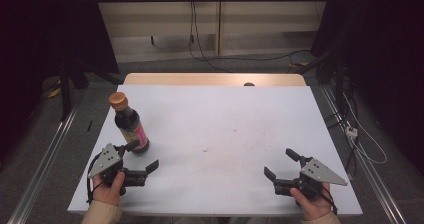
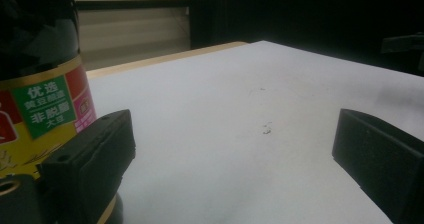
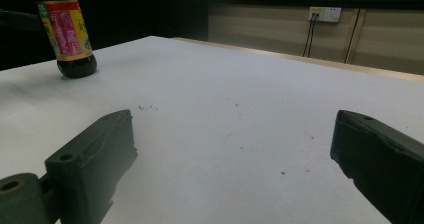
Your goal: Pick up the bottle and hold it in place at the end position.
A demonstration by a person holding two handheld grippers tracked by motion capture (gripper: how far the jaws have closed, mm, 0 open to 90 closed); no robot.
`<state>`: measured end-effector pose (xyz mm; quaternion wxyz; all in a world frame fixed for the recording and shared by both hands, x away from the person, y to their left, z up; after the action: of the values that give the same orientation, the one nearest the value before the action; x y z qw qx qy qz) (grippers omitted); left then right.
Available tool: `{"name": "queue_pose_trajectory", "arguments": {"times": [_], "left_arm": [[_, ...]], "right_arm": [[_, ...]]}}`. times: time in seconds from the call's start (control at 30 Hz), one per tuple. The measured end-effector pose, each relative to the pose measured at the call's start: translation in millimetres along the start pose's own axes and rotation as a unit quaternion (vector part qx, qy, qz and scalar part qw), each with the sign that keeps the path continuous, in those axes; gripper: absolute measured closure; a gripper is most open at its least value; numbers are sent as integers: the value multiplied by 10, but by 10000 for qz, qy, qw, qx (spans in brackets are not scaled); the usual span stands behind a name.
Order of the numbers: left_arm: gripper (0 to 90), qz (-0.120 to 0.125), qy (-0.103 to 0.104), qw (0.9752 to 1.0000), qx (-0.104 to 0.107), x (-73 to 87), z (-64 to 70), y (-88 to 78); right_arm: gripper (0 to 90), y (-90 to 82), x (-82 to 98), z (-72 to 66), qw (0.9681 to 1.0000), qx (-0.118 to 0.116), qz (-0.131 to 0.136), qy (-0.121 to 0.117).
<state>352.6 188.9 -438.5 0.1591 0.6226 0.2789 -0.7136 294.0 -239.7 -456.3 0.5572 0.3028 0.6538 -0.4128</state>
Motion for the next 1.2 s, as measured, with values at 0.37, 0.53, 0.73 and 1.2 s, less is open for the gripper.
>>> {"name": "queue_pose_trajectory", "arguments": {"times": [0.37, 0.53, 0.73, 1.2], "left_arm": [[27, 148, -22, 9994, -320, -53, -38, -29], [35, 78, -236, 9974, -671, -78, -98, -25], [45, 191, -273, 9944, -1001, -174, -216, -96], [77, 24, -405, 9811, -1893, -177, -476, -133]], "right_arm": [[35, -9, -4, 4, 10000, 1, 14, 45], [35, -21, -12, 6, 10000, -2, 39, 48], [35, -21, -12, 4, 10000, -3, 40, 44], [35, -13, -8, -7, 10000, -28, 30, 43]]}}
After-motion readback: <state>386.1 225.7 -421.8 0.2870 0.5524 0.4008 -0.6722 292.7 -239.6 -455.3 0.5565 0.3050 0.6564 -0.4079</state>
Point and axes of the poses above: each handheld gripper's, and its own axes: y roughly forward along the jaws, x roughly out of its underside, z roughly to its right, the point moved 6 cm from there along y, roughly forward along the jaws, and after that the axes turned 3 degrees about x, right-handed, at the moved point
